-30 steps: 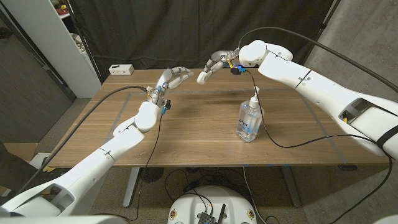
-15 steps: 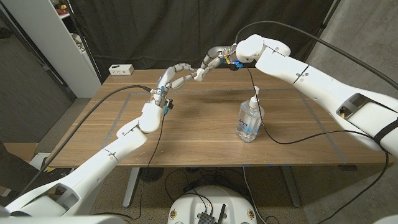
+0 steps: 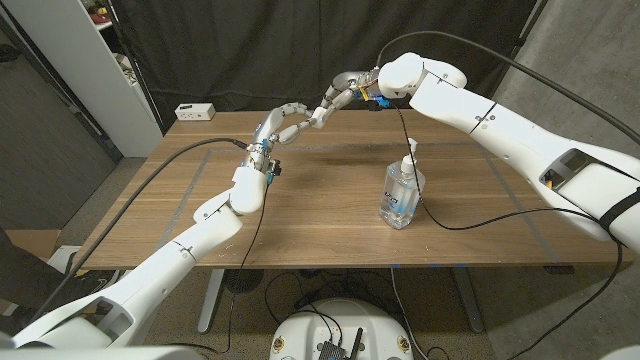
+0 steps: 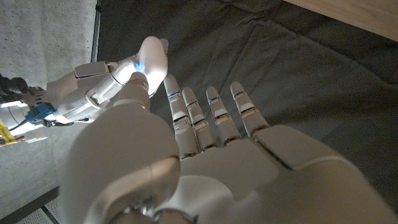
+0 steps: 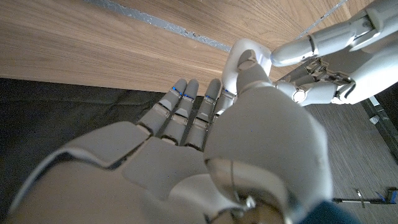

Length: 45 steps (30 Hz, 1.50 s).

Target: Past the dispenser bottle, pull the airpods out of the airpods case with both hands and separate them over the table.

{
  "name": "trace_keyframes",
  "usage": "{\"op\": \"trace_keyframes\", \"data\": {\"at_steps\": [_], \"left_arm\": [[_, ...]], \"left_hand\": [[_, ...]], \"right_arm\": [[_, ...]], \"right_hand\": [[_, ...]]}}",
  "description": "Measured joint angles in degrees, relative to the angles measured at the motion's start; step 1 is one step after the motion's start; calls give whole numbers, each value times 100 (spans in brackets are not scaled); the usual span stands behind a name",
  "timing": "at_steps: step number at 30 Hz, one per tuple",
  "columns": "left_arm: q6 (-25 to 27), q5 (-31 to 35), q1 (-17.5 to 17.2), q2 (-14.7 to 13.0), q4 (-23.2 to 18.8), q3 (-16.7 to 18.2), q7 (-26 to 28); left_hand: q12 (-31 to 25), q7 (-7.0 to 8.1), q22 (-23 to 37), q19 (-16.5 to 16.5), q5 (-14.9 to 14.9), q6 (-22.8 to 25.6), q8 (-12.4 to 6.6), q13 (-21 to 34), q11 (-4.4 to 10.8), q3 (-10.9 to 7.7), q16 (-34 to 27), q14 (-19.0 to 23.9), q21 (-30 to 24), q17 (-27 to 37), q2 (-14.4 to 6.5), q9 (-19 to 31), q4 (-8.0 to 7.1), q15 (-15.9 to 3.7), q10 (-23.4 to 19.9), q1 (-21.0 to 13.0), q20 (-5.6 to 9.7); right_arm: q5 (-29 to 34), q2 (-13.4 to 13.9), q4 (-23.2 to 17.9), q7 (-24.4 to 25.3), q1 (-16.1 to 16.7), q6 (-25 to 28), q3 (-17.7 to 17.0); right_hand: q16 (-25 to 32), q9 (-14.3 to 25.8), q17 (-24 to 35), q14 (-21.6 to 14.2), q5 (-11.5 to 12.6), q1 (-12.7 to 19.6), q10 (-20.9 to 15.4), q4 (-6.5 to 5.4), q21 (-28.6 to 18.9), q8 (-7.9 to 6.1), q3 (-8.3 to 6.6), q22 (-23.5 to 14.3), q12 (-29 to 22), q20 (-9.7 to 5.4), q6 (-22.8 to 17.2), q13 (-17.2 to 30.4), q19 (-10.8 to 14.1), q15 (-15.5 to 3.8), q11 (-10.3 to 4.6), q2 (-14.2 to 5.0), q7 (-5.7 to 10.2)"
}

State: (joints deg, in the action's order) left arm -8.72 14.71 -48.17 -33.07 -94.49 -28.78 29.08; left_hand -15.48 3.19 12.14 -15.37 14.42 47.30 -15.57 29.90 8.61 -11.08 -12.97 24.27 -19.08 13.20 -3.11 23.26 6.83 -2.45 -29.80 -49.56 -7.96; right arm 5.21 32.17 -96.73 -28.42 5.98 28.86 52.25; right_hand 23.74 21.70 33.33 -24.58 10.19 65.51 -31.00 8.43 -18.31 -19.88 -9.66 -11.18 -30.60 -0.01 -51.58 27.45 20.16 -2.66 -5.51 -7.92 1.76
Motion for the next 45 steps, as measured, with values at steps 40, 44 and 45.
{"op": "trace_keyframes", "data": {"at_steps": [40,44,45], "left_arm": [[-679,-946,-147,176,51,187,-368],[-529,-932,-167,170,12,193,-381],[-488,-922,-178,157,-8,194,-383]], "left_hand": [[-232,-104,53,-94,-101,469,-373,186,22,-56,-250,368,-156,283,-779,167,-124,-21,-594,-53,47],[-232,-104,53,-94,-119,469,-373,212,22,-55,-250,368,-156,275,-778,164,-124,-21,-594,-52,48],[-232,-104,53,-94,-122,469,-373,212,22,-56,-250,368,-156,274,-778,161,-124,-21,-594,-52,48]], "right_arm": [[-25,233,-260,13,222,-83,-97],[-61,272,-302,17,278,-82,-159],[-93,278,-308,18,287,-81,-170]], "right_hand": [[-22,-1,54,0,0,-78,0,-16,0,0,-20,0,0,0,-116,6,0,0,0,29,-41],[-22,-3,54,0,0,-92,0,-16,-30,0,-20,0,0,0,-112,33,0,0,0,14,-45],[-22,-3,54,0,0,-92,-10,-16,-35,0,-19,0,0,0,-98,33,0,0,-11,13,-59]]}}
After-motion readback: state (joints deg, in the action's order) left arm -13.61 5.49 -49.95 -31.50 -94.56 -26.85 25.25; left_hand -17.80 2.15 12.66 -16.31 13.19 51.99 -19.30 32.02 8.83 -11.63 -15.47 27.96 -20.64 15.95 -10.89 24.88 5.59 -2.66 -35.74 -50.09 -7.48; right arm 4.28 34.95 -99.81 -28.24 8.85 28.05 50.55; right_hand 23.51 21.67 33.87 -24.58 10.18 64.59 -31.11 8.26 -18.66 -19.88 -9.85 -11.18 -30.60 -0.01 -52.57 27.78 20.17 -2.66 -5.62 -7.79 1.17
